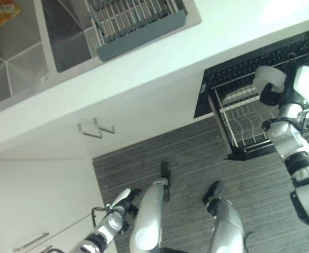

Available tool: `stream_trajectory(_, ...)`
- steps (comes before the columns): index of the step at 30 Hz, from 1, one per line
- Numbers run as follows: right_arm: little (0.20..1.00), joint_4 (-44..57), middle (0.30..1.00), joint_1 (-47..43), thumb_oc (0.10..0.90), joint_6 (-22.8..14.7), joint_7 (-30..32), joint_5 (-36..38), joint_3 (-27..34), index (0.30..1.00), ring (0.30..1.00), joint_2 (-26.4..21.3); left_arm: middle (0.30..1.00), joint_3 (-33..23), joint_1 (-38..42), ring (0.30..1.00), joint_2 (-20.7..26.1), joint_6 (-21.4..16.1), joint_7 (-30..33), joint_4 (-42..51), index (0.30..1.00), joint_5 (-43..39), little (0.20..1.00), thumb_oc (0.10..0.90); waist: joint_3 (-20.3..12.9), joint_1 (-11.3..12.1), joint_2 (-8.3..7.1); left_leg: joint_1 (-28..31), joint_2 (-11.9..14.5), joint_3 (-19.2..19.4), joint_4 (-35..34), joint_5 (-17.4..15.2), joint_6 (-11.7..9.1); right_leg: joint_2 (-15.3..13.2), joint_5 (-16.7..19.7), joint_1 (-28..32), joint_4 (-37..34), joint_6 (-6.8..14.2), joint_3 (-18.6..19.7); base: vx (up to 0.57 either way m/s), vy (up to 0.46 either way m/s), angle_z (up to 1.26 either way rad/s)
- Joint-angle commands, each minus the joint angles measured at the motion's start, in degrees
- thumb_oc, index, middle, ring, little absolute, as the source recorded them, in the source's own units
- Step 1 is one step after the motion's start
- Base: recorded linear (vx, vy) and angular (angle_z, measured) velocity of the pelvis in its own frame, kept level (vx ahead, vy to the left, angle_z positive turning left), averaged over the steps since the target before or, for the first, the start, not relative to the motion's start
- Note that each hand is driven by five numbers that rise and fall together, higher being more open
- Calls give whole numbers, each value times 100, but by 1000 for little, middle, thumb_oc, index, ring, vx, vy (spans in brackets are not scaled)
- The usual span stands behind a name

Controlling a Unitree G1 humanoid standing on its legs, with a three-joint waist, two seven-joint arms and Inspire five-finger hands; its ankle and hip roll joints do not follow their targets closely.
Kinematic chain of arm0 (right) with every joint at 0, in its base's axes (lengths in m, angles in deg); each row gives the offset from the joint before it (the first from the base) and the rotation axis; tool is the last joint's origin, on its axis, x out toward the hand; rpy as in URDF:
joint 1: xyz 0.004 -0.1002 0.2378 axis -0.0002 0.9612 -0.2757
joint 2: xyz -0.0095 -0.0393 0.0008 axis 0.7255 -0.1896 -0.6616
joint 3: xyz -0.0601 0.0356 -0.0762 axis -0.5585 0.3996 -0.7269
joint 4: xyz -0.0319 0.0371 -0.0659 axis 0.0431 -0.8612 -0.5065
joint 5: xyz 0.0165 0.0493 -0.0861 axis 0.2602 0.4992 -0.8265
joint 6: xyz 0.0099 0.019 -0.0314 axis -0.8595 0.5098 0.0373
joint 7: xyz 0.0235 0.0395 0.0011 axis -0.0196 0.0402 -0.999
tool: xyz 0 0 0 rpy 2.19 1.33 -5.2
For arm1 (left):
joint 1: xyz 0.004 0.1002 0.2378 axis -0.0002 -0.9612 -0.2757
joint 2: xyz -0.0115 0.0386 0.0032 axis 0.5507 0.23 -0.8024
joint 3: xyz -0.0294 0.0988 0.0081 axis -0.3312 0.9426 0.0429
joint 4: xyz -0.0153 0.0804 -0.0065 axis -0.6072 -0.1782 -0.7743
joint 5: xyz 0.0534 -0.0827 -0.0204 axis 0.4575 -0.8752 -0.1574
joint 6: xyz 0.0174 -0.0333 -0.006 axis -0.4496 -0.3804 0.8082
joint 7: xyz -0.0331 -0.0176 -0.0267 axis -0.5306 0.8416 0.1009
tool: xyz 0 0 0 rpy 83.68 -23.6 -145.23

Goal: Place the dishes in the dishwasher.

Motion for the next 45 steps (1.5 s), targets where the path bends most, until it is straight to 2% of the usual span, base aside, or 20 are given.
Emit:
stream_trajectory(1, 300, 190, 300, -603, 400, 53, 813, -332, 6, 300, 300, -598, 900, 121, -171, 900, 17, -222, 234, 197, 900, 2, 900, 800, -103, 34, 181, 193, -33, -454, -160, -406, -281, 135, -784, -15, 959, 281, 66, 0, 0, 0)
stream_trajectory(3, 300, 148, 300, -563, 400, 116, 888, -429, -18, 300, 300, -528, 900, 147, -168, 900, 10, -235, 267, 200, 900, 4, 900, 800, -103, 36, 199, 134, -32, -456, -160, -398, -284, 153, -796, -80, 984, 275, 79, 0, 0, 0)
stream_trajectory(4, 328, 124, 328, -511, 419, 112, 911, -441, -38, 328, 328, -486, 900, 163, -179, 900, 0, -250, 296, 210, 900, 0, 900, 800, -103, 39, 212, 100, -39, -461, -160, -391, -283, 166, -807, -124, 1010, 264, 86, 0, 0, 0)
stream_trajectory(5, 596, 99, 596, -476, 598, 81, 905, -466, -51, 596, 596, -450, 900, 163, -189, 900, -1, -258, 304, 223, 900, -7, 900, 800, -103, 39, 221, 84, -35, -459, -160, -392, -283, 167, -818, -145, 1026, 261, 84, 0, 0, 0)
stream_trajectory(6, 900, 97, 900, -462, 800, 96, 887, -485, -67, 900, 900, -415, 900, 172, -191, 900, -11, -252, 319, 235, 900, -7, 900, 800, -103, 41, 225, 73, -37, -453, -160, -389, -285, 171, -819, -156, 1026, 258, 85, 0, 0, 0)
stream_trajectory(11, 900, 100, 900, -124, 800, -94, 790, -202, -121, 900, 900, -122, 900, 191, -260, 900, -63, -285, 394, 245, 900, 11, 900, 800, -103, 22, 248, 60, -25, -446, -160, -398, -297, 182, -841, -176, 1044, 246, 89, 0, 0, 0)
stream_trajectory(14, 900, 218, 900, 221, 800, -247, 640, 295, 112, 900, 900, 248, 900, 150, -264, 900, -103, -224, 401, 306, 900, -1, 900, 800, -103, -35, 249, 108, 0, -418, -160, -421, -298, 186, -845, -156, 1028, 248, 124, 0, 0, 0)
stream_trajectory(18, 900, 352, 900, 434, 800, -370, 513, 484, 261, 900, 900, 504, 900, 122, -255, 900, -119, -137, 386, 381, 900, -27, 900, 800, -103, -76, 239, 168, 7, -397, -160, -436, -290, 192, -849, -114, 1013, 240, 146, 0, 0, 0)
stream_trajectory(20, 900, 632, 900, 659, 800, -545, 211, 804, 370, 900, 900, 787, 900, 70, -236, 900, -127, -8, 329, 489, 900, -70, 900, 800, -103, -131, 229, 233, 15, -373, -160, -442, -274, 191, -849, -92, 1028, 227, 180, 29, 34, 0)
stream_trajectory(23, 900, 915, 900, 829, 800, -574, -282, 1003, 427, 900, 900, 1023, 900, -7, -228, 900, -106, 116, 257, 597, 900, -95, 900, 800, -103, -184, 219, 289, 22, -350, -160, -440, -271, 193, -860, -75, 1057, 218, 229, 25, 36, -2)
stream_trajectory(26, 900, 1270, 900, 1056, 800, -740, -788, 1502, 437, 900, 900, 1208, 900, -93, -264, 900, -85, 217, 209, 636, 900, -171, 900, 800, -103, -259, 191, 390, 51, -328, -160, -449, -286, 218, -880, 14, 1037, 211, 276, 21, 24, -2)
stream_trajectory(30, 900, 1656, 900, 1405, 800, -637, -1223, 1814, 470, 900, 900, 1390, 900, -217, -267, 900, -80, 375, 156, 639, 900, -254, 900, 800, -103, -365, 133, 540, 96, -303, -160, -475, -303, 256, -869, 179, 921, 218, 311, 0, 0, 0)
stream_trajectory(32, 900, 1747, 900, 1539, 800, -621, -1156, 1960, 492, 900, 900, 1429, 900, -274, -274, 900, -81, 419, 142, 634, 900, -269, 900, 800, -103, -408, 110, 637, 123, -283, -160, -493, -311, 262, -865, 294, 854, 222, 312, 22, 7, -1)
stream_trajectory(33, 900, 1886, 900, 1749, 800, -712, -1094, 2067, 561, 900, 900, 1529, 900, -353, -324, 900, -111, 476, 153, 591, 900, -312, 900, 800, -103, -480, 72, 851, 162, -269, -160, -532, -330, 294, -872, 547, 748, 219, 318, 80, 9, -8)
stream_trajectory(38, 900, 2644, 900, 2125, 800, -916, -661, 1735, 653, 900, 900, 1599, 900, -545, -470, 900, -211, 543, 110, 441, 900, -400, 900, 800, -194, -657, -6, 1285, 299, -220, -160, -613, -419, 403, -814, 1183, 268, 222, 318, 60, 1, -9)
stream_trajectory(39, 900, 2898, 900, 2247, 800, -1011, -432, 1514, 700, 900, 900, 1590, 900, -589, -539, 900, -237, 553, 91, 405, 900, -413, 900, 800, -254, -694, 34, 1269, 404, -191, -160, -513, -399, 480, -659, 1240, 132, 143, 238, 25, 9, -11)
stream_trajectory(42, 900, 3518, 900, 2509, 800, -1311, -134, 1086, 869, 900, 900, 1472, 900, -702, -707, 900, -323, 598, 55, 303, 900, -410, 900, 800, -428, -789, -2, 1412, 477, -158, -160, -563, -431, 526, -637, 1486, -109, 137, 237, 65, 2, -14)
stream_trajectory(45, 900, 4176, 900, 2844, 800, -1796, 78, 732, 1034, 900, 900, 1408, 900, -806, -914, 900, -429, 542, 75, 107, 900, -436, 900, 800, -576, -879, -36, 1545, 520, -122, -160, -615, -452, 551, -622, 1720, -325, 134, 243, 109, 4, -11)
